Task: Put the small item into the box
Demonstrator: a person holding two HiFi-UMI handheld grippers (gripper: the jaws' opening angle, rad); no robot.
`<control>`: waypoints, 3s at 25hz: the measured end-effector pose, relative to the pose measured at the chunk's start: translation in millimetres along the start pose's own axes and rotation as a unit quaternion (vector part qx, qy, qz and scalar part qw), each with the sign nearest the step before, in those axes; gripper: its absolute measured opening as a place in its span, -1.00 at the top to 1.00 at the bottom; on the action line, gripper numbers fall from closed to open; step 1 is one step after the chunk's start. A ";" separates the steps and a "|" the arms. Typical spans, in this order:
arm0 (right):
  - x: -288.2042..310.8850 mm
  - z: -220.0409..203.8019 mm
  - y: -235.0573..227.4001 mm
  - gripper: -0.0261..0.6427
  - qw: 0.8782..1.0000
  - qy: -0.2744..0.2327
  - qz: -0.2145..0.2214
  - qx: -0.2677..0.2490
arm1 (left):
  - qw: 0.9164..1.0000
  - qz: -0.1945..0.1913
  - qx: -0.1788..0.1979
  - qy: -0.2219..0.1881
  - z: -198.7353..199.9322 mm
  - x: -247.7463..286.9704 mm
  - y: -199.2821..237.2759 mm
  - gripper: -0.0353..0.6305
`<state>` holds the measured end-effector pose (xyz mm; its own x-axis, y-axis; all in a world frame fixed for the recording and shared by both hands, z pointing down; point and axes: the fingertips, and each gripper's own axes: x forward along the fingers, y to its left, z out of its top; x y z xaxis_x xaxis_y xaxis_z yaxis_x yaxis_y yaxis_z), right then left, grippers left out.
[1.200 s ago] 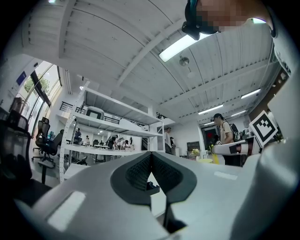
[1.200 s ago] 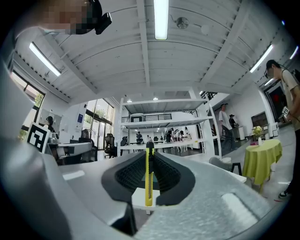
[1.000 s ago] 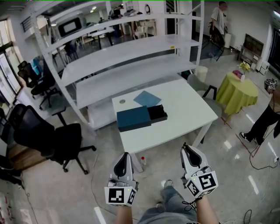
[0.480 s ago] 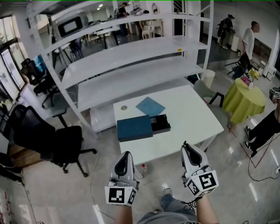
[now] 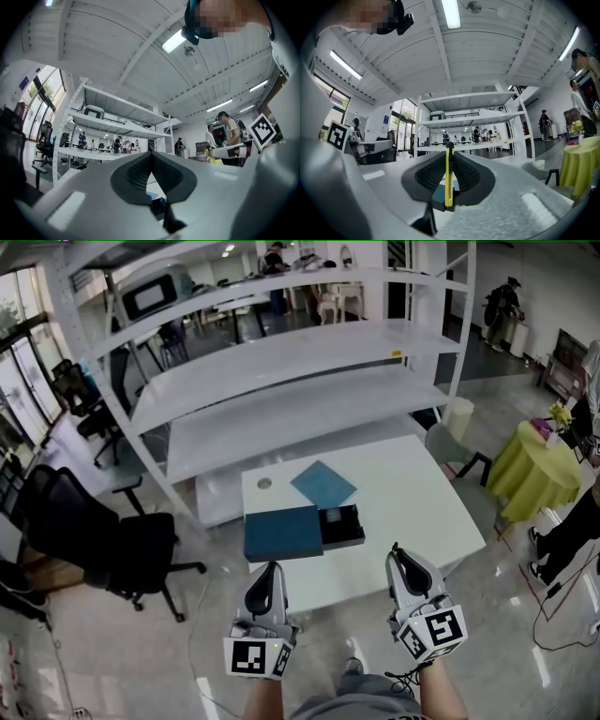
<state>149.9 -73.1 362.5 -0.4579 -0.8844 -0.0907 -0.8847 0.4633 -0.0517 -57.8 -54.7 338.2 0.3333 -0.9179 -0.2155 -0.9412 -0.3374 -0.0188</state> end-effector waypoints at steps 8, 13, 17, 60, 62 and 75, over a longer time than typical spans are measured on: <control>31.4 -10.9 -21.5 0.76 1.000 0.008 0.024 0.008 | 1.000 0.008 0.001 0.000 -6.7 25.8 -4.0 0.87; 49.4 -20.4 -22.6 0.76 0.999 0.024 0.034 0.016 | 1.000 0.009 0.003 0.007 -10.5 35.8 2.3 0.87; 65.1 -25.8 -23.9 0.76 0.999 0.037 0.030 0.019 | 1.000 -0.003 0.004 0.010 -8.7 49.5 8.7 0.86; 195.0 -191.9 -47.9 0.76 0.960 0.278 -0.009 -0.004 | 0.994 -0.072 -0.046 0.070 -79.5 127.8 90.6 0.86; 197.3 -200.5 -47.9 0.76 0.957 0.290 -0.007 -0.005 | 0.994 -0.070 -0.046 0.071 -81.3 128.3 93.2 0.86; 215.6 -240.7 -49.8 0.76 0.934 0.356 0.013 -0.033 | 0.993 -0.061 -0.060 0.081 -91.7 130.2 106.6 0.86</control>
<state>74.1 -300.5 584.9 -0.4009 -0.6977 0.5938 -0.8650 0.5018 0.0056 -109.6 -229.4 397.7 0.4577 -0.8871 -0.0595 -0.8834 -0.4613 0.0827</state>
